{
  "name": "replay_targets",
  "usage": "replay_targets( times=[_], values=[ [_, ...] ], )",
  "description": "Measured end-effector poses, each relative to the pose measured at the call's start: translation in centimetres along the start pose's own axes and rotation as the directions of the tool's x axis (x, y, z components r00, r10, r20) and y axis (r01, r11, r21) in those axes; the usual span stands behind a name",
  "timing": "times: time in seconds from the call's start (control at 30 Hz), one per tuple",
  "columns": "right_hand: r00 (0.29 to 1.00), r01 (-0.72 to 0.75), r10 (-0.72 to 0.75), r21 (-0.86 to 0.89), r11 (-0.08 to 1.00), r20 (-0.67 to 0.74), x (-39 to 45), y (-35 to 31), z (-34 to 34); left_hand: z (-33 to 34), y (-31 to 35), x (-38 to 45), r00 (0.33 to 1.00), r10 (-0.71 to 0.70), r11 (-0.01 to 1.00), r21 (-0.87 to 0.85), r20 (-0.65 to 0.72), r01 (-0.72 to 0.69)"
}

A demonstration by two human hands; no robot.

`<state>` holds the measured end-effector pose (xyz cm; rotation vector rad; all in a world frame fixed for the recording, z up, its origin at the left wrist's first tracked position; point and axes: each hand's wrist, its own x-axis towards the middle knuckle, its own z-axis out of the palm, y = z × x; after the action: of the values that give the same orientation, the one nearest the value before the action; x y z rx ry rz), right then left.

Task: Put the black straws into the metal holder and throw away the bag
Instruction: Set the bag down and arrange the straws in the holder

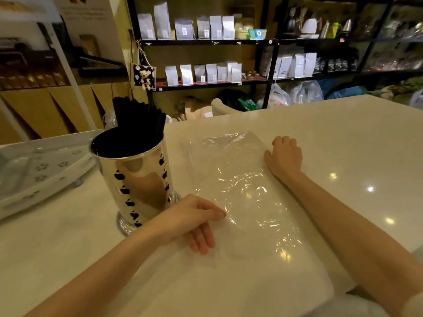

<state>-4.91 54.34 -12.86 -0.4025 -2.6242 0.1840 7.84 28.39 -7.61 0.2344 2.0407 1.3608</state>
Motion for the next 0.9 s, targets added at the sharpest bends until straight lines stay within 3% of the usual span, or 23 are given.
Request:
replay_targets(
  times=[0.13,0.2,0.3,0.43,0.5,0.57,0.63,0.7,0.8,0.9],
  values=[
    [0.984,0.179,-0.175,0.223,0.958,-0.036,0.4,-3.3,-3.0,-0.8,2.6,-2.3,0.956,0.264,0.96,0.127,-0.125,-0.248],
    [0.966,0.236,-0.257,0.447,0.863,-0.014,0.3,-5.8,-5.1,-1.3,4.2,-3.8,0.865,0.448,0.891,0.194,-0.224,-0.411],
    [0.94,0.179,-0.339,0.773,0.608,0.049,-0.9,-9.8,-8.5,-2.5,6.0,-6.0,0.664,0.688,0.722,0.361,-0.291,-0.59],
    [0.847,0.082,-0.523,0.949,0.305,0.095,-2.1,-14.0,-12.0,-4.8,6.9,-7.8,0.434,0.804,0.59,0.458,-0.407,-0.664],
    [0.784,0.041,-0.607,0.967,0.253,0.126,-2.2,-15.5,-12.7,-6.5,6.8,-8.0,0.343,0.804,0.576,0.493,-0.486,-0.652],
    [0.716,0.042,-0.679,0.96,0.277,0.164,-2.3,-16.8,-13.1,-8.4,6.4,-7.7,0.289,0.784,0.604,0.568,-0.549,-0.559],
    [0.64,0.053,-0.738,0.946,0.318,0.212,-2.7,-18.0,-13.5,-10.0,5.9,-6.9,0.326,0.718,0.694,0.597,-0.615,-0.403],
    [0.575,0.026,-0.781,0.948,0.316,0.244,-3.3,-18.8,-13.6,-11.2,5.3,-6.2,0.446,0.593,0.805,0.505,-0.67,-0.311],
    [0.539,-0.006,-0.808,0.961,0.278,0.237,-3.9,-19.6,-13.2,-12.2,4.6,-5.7,0.636,0.445,0.895,0.294,-0.63,-0.336],
    [0.559,-0.056,-0.798,0.971,0.234,0.225,-3.8,-20.1,-12.8,-12.8,4.4,-6.0,0.718,0.437,0.892,0.16,-0.542,-0.422]
  ],
)
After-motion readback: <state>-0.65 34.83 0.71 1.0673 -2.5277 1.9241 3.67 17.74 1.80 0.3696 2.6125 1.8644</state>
